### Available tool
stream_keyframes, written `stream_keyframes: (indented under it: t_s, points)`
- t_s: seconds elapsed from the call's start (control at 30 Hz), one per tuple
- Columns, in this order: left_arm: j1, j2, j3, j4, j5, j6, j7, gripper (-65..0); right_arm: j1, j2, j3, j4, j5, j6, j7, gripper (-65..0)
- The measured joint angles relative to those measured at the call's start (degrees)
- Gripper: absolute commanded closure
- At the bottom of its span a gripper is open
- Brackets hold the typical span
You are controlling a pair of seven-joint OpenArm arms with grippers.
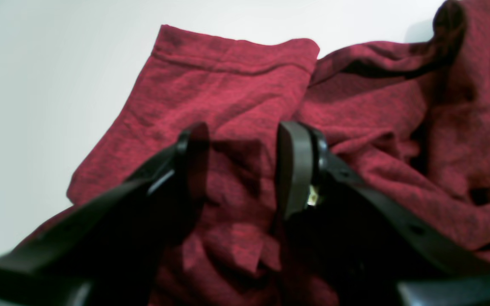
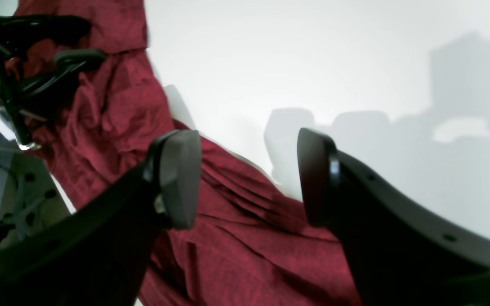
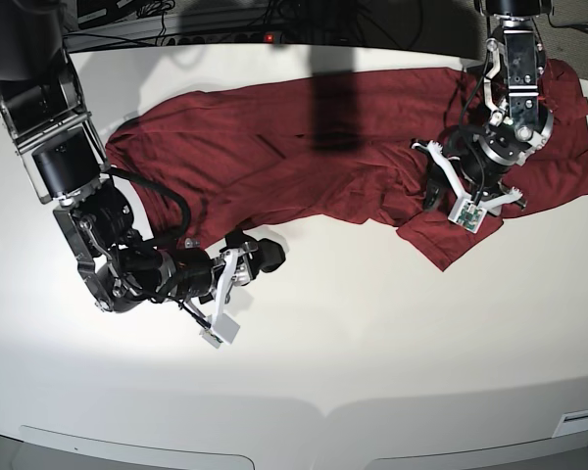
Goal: Fold the T-shirt properly
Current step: 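Lower the left gripper onto the bunched shirt end and grasp it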
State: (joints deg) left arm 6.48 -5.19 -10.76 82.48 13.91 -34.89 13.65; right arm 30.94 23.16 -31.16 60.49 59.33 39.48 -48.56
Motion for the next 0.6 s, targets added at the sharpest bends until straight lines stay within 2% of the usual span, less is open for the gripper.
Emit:
stream_keyframes:
  t_s: [0.07, 0.17, 0.2, 0.3, 0.5, 0.6]
  points:
    - [0.0, -0.4, 0.0, 0.0, 0.0, 0.5, 0.0, -20.5, 0.0, 0.0, 0.0, 0.0, 0.0, 0.0, 0.0, -35.5]
    - [-0.1, -0.4, 0.0, -0.2, 0.1, 2.0, 0.7, -2.0, 0.0, 0.0, 0.0, 0.0, 0.0, 0.0, 0.0, -35.5]
    - [-0.1, -0.5, 0.0, -0.2, 0.1, 1.9, 0.7, 0.0, 0.0, 0.0, 0.0, 0.0, 0.0, 0.0, 0.0, -35.5]
    - [-0.1, -0.5, 0.0, -0.2, -0.9, 1.9, 0.9, 0.0, 0.0, 0.0, 0.0, 0.0, 0.9, 0.0, 0.0, -35.5]
    - [0.0, -0.5, 0.0, 4.0, -11.3, 2.0, 3.7, 0.0, 0.0, -0.1, 0.0, 0.0, 1.0, 0.0, -0.2, -35.5]
    - [-0.2, -0.5, 0.0, 6.4, -11.8, 2.0, 3.9, 0.0, 0.0, 0.0, 0.0, 0.0, 1.0, 0.0, -0.4, -35.5]
